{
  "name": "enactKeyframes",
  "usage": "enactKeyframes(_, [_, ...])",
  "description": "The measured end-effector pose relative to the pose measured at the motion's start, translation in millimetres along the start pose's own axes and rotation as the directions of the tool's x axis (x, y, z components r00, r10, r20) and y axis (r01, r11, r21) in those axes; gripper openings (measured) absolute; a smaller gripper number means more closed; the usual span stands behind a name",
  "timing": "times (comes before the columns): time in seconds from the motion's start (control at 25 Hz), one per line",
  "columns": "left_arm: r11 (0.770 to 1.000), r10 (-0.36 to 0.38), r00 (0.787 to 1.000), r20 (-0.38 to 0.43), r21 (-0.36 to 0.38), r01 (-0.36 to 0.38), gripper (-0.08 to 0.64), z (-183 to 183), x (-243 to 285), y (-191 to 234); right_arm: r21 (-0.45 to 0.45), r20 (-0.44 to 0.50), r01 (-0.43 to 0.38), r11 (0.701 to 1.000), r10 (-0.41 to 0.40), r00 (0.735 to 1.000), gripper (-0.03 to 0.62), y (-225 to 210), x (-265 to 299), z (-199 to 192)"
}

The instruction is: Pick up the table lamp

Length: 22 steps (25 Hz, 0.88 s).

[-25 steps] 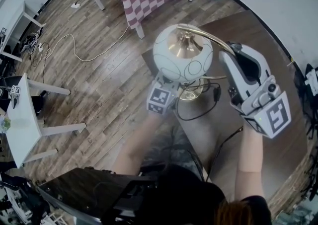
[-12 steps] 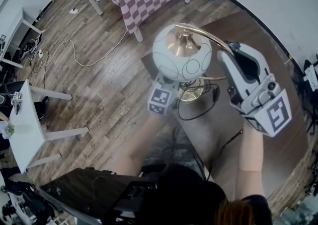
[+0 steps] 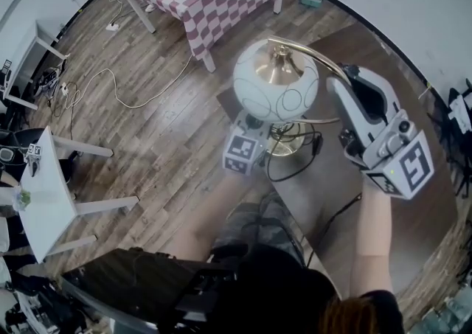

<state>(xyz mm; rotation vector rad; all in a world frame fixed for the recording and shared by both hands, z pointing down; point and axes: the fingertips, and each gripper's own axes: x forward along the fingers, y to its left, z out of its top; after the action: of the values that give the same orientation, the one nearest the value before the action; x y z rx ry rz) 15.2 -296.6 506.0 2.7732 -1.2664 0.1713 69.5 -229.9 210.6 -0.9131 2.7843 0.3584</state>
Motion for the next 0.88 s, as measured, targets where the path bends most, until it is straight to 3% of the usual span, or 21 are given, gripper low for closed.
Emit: enactKeyframes(0.88, [0.999, 0.046, 0.999, 0.008, -0.015, -0.046, 0.000, 42, -26, -5, 0.013, 0.005, -0.056, 0.998, 0.056, 0.998, 0.044, 13, 10, 49])
